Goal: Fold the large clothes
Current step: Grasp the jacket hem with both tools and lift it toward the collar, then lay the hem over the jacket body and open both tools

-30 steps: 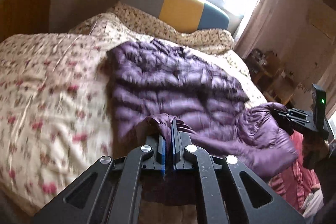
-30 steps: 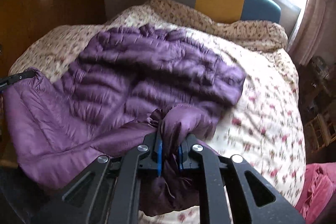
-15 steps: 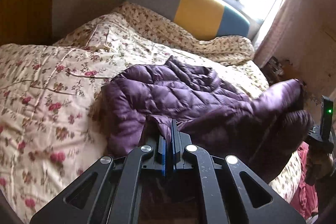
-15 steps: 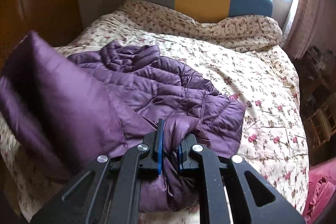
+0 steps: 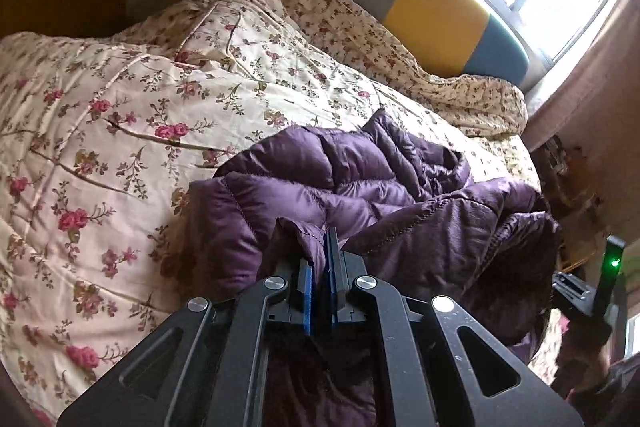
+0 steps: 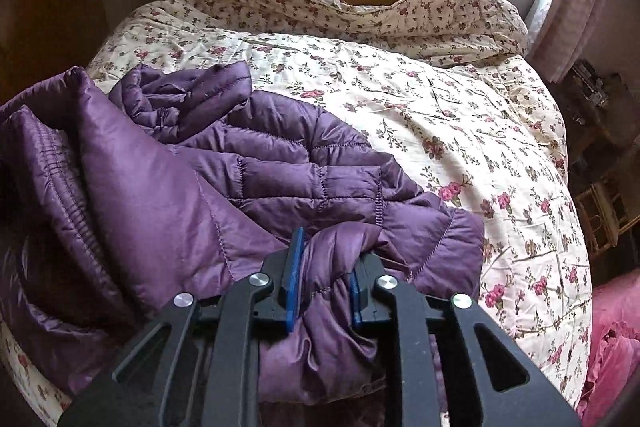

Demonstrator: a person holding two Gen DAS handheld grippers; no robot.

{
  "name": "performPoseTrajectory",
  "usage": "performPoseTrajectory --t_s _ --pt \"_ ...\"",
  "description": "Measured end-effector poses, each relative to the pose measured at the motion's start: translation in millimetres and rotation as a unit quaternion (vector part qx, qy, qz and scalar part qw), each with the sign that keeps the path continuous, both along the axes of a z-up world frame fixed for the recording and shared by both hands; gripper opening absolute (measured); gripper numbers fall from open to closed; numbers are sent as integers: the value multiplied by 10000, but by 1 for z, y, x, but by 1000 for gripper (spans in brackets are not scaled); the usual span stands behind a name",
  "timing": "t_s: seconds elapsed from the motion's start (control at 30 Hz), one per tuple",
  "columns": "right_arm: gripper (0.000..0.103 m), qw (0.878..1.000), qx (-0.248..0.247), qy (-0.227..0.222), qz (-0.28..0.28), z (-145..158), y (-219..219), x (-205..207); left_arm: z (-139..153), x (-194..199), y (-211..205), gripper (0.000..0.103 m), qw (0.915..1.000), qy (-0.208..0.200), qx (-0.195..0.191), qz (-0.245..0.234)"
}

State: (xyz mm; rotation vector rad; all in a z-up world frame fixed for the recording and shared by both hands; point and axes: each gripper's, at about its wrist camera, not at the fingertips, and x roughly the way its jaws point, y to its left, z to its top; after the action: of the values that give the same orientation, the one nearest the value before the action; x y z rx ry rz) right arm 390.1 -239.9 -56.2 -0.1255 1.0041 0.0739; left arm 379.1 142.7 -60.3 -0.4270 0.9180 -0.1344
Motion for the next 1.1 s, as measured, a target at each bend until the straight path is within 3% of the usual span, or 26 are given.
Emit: performPoseTrajectory --t_s 0.03,0.07,0.13,0.2,0.23,0.37,0.43,0.47,0.57,0.7,0.97,1.03,1.07,1.1 --pt "27 10000 35 4 -18 1 -1 2 2 1 2 7 10000 -2 -11 5" --pt "31 9999 117 18 -42 4 -2 4 4 1 3 16 10000 -18 -36 -5" --pt "50 9994 342 37 -71 9 -4 8 7 2 5 25 10000 -38 -75 3" --pt "63 9986 527 -1 -100 18 -5 11 10 1 10 41 9998 -59 -160 66" --pt "66 9983 567 -19 -104 23 -4 12 11 1 11 44 9997 -73 -206 93" --pt "82 9952 960 -106 -168 44 -5 15 24 -7 23 74 9982 -345 -288 396" --pt "97 9941 995 -355 -263 61 -9 14 32 -11 31 76 9969 -477 -394 480" --pt "99 9937 962 -495 -305 69 -11 13 33 -12 33 76 9969 -480 -367 501" --pt "99 9927 983 -605 -338 80 -18 7 32 -23 34 76 9975 -502 -192 456" --pt "100 9929 917 -658 -365 77 -36 -18 13 -53 41 79 9973 -365 -472 419" --pt "97 9967 714 94 -385 1 -65 -76 -44 -107 34 79 9944 41 -1058 55" --pt "84 9966 687 285 -344 -17 -62 -83 -51 -111 29 79 9921 92 -1252 4" --pt "78 9965 688 358 -316 -24 -61 -85 -53 -112 28 69 9913 86 -1311 -31" --pt "60 9964 684 407 -293 -28 -60 -86 -53 -112 25 59 9911 98 -1328 -67"
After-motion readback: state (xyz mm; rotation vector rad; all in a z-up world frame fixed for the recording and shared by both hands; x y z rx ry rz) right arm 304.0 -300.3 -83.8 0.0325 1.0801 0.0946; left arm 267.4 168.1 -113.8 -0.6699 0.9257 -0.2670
